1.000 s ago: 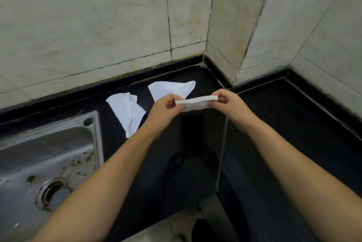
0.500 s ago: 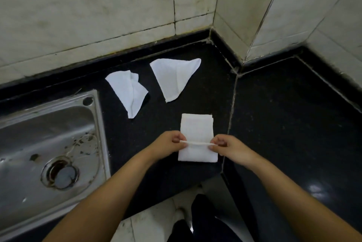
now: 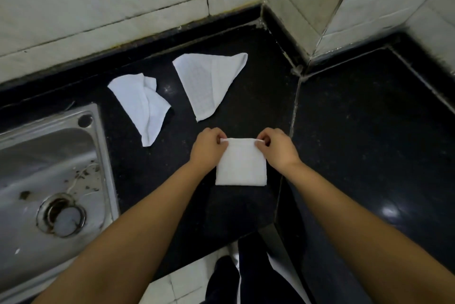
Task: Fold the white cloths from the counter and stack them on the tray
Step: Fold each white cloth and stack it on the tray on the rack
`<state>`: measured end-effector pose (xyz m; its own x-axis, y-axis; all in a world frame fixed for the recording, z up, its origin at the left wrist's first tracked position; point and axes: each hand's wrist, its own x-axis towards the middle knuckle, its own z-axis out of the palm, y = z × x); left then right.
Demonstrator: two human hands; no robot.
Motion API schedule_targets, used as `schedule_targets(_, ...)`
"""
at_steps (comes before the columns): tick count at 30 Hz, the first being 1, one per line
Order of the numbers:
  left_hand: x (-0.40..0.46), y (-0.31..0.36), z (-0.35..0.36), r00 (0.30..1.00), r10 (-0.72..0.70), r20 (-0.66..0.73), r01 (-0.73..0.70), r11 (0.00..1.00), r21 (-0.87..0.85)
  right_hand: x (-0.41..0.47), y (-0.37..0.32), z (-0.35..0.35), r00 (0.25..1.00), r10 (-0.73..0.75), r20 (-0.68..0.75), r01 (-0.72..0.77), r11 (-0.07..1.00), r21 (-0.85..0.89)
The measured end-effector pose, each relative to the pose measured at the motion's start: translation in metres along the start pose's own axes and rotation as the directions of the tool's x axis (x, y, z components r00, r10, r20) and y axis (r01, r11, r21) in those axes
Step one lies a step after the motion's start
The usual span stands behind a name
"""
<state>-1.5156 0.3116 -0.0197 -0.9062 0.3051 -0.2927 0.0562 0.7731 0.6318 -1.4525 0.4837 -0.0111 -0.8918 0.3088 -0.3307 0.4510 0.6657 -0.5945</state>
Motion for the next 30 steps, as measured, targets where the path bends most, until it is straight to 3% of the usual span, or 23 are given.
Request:
schedule_targets(5,-0.014,-0.002,0.001,0.989,-0.095,-0.115,0.089,0.995,-0.054,-0.006,-0.001,-0.002,0.998,0.049,-0.049,-0.051,0.998,-0.046)
schedule_targets(8,-0.030,0.001,0.005,0.971,-0.207,-0.116,0.223,0.964,0.142,-0.017,0.000,-0.002,0.991,0.130,-0.035,-0.133,0.983,-0.123)
schedule_targets(12,-0.036,0.006,0.015,0.973,-0.213,-0.087,0.230,0.909,0.348,-0.029,-0.011,0.012,0.986,0.163,-0.042,-0.169,0.943,-0.287)
schedule_targets(17,-0.034,0.016,0.011,0.967,-0.254,-0.002,0.248,0.942,0.225,-0.027,-0.031,0.022,0.970,0.239,-0.030,-0.233,0.900,-0.367)
schedule_targets(19,-0.037,0.016,0.005,0.975,-0.221,0.026,0.217,0.969,0.121,-0.029,-0.033,0.019,0.963,0.271,-0.003,-0.263,0.932,-0.250)
schedule_targets(22,-0.046,0.019,-0.013,0.981,-0.171,0.095,0.189,0.953,-0.235,-0.042,-0.032,0.005,0.955,0.297,0.012,-0.294,0.935,0.196)
schedule_targets(25,-0.059,0.034,-0.028,0.982,-0.117,0.151,0.174,0.874,-0.453,-0.069,-0.027,-0.016,0.945,0.327,0.035,-0.287,0.770,0.569)
schedule_targets(30,-0.091,0.082,-0.022,0.957,0.073,0.281,0.075,0.873,-0.483,-0.132,0.000,-0.048,0.929,0.368,-0.041,-0.190,0.570,0.799)
